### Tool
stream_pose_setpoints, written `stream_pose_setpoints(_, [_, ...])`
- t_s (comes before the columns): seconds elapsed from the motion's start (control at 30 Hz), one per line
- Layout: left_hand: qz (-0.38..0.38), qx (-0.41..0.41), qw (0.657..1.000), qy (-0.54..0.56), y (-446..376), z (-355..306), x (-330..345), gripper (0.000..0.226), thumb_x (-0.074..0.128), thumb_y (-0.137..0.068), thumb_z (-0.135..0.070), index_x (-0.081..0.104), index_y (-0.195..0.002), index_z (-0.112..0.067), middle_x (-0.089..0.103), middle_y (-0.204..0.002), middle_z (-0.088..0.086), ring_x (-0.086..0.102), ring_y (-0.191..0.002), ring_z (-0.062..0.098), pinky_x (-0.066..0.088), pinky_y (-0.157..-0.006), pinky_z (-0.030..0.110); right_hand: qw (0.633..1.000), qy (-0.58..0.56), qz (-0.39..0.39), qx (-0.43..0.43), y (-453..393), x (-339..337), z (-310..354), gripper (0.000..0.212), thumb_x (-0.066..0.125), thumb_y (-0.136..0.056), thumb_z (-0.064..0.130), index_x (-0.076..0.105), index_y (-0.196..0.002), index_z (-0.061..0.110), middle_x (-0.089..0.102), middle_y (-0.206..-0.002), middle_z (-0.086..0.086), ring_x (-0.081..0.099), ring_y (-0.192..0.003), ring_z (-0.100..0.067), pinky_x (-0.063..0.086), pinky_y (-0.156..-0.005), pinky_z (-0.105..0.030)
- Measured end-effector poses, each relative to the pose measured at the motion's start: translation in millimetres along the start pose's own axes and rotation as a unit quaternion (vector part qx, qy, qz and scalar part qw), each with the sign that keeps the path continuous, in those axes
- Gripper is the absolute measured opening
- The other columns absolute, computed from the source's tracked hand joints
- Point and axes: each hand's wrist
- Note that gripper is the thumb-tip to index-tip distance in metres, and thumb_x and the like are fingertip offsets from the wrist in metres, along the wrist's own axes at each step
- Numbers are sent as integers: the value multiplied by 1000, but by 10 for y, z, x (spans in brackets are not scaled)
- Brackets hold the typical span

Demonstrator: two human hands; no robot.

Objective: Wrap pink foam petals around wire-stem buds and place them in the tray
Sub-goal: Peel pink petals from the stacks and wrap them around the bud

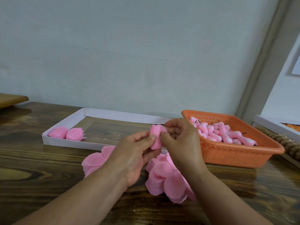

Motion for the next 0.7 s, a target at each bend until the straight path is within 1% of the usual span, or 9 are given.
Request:
stream_pose_setpoints(0.1, [-4, 5, 1000, -12, -3, 3, -4, 29, 60, -84, -4, 65, -112, 0, 74, -95, 13, 73, -79, 16, 59, -66, 24, 1000, 13, -2, -4, -12, 0, -10, 26, 62, -76, -1, 57, -75, 25, 63, -67, 6, 57, -57, 1, 46, -52, -13])
stream_pose_setpoints(0.17, [-6, 8, 1000, -18, -7, 6, -5, 28, 60, -85, -3, 65, -113, 0, 74, -96, 14, 73, -81, 17, 59, -67, 25, 1000, 18, -2, -2, -21, -5, -18, 23, 62, -75, -1, 58, -75, 23, 62, -65, 6, 57, -57, 1, 45, -51, -11])
stream_pose_setpoints(0.3, [1, 19, 999, -37, -8, 19, -8, 29, 60, -85, -4, 66, -114, -1, 73, -100, 14, 72, -88, 20, 60, -72, 27, 1000, 22, -7, -11, -2, 8, -17, 21, 61, -76, -2, 60, -78, 19, 62, -65, 4, 57, -56, -3, 47, -51, -16])
stream_pose_setpoints(0.4, [7, 30, 999, -44, -13, 27, -4, 29, 60, -86, -5, 66, -114, -1, 73, -101, 14, 71, -90, 20, 59, -76, 28, 999, 18, -20, -29, 26, 14, 0, 30, 60, -76, -2, 54, -79, 27, 60, -62, 3, 52, -52, -3, 47, -51, -22])
stream_pose_setpoints(0.47, [6, 33, 998, -46, -18, 32, -3, 29, 60, -86, -5, 66, -113, -1, 73, -101, 14, 71, -91, 21, 59, -78, 29, 999, 18, -20, -32, 36, 18, 7, 33, 60, -76, -2, 52, -81, 29, 59, -62, 6, 51, -52, -3, 46, -51, -21])
stream_pose_setpoints(0.53, [7, 36, 998, -44, -14, 30, -1, 28, 61, -85, -5, 66, -112, -1, 73, -99, 14, 72, -90, 21, 59, -78, 29, 999, 14, -17, -36, 44, 23, 17, 34, 60, -76, -2, 50, -83, 30, 58, -63, 7, 52, -52, -2, 45, -51, -18])
stream_pose_setpoints(0.6, [9, 39, 998, -38, -5, 24, 3, 26, 61, -85, -5, 67, -110, -1, 74, -92, 12, 72, -84, 19, 59, -76, 28, 999, 10, -13, -42, 58, 32, 40, 35, 60, -76, -2, 50, -84, 31, 59, -65, 7, 54, -53, -2, 47, -52, -19])
stream_pose_setpoints(0.7, [2, 42, 999, -23, 4, 1, 12, 22, 59, -87, -2, 68, -107, -1, 74, -82, 9, 72, -74, 15, 59, -66, 24, 998, 13, -15, -60, 104, 47, 70, 35, 64, -73, 2, 49, -83, 31, 58, -63, 7, 56, -57, -4, 49, -55, -21])
Point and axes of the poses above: each hand's wrist, its own y-axis away from the middle knuckle, its own x-axis out of the palm, z = x × y
